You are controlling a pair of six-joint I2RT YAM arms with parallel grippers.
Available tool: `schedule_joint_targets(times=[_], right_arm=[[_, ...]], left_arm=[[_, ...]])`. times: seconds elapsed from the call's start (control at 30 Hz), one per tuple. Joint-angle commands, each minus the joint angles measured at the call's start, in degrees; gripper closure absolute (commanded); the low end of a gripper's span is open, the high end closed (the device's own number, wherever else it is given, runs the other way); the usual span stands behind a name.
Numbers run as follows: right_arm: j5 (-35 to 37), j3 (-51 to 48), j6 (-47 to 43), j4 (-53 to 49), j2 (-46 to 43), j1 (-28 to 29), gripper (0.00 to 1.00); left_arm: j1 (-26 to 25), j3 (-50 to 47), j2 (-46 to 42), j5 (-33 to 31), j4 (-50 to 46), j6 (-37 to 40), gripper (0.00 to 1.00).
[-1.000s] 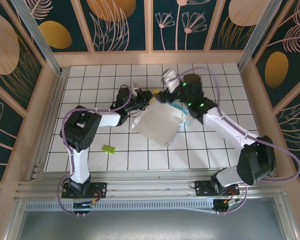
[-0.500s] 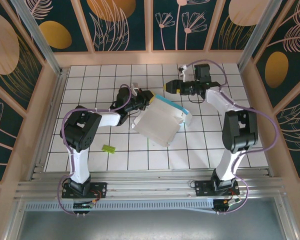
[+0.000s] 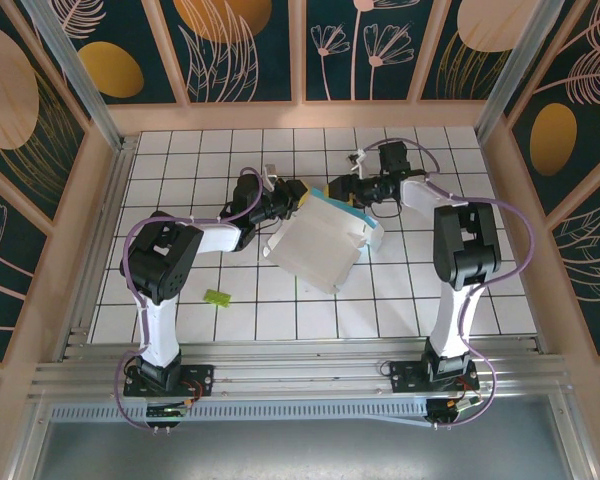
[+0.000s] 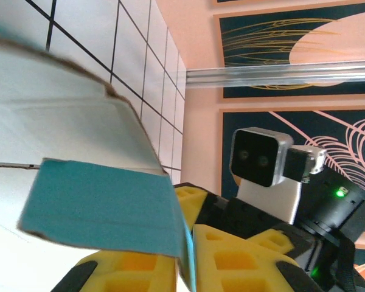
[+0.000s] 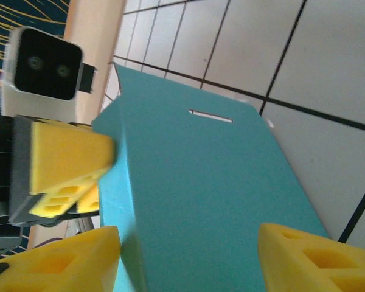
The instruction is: Fold the paper box
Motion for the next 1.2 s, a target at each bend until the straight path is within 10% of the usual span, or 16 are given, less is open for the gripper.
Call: schedule_joint_targets(times=[0.0, 0.2, 0.47, 0.73, 1.17], right_arm=[[0.69, 1.55, -0.98, -1.86, 1.13, 0.43, 0.42], [2.15, 1.38, -1.44, -2.43, 1.12, 0.40, 0.43], [3.11, 1.77, -1.75, -2.92, 1.38, 0.41, 0.44], [3.72, 2.00, -2.10, -3.60, 0.51, 0.47, 0.44], [4.79, 2.65, -2.89, -5.55, 0.06, 0.87, 0.44]], left_arm=[[-0.10, 0.90, -0.17, -0.71, -0.65, 0.37, 0.86], [-0.10, 1.06, -2.64, -2.91, -4.51, 4.26, 0.65], [-0.10, 6.05, -15.09, -21.31, -31.34, 29.25, 0.37], [-0.01, 21.99, -9.86, -22.32, -54.86, 51.96, 0.46], [0.00, 32.43, 0.17, -12.30, -63.41, 56.26, 0.56]])
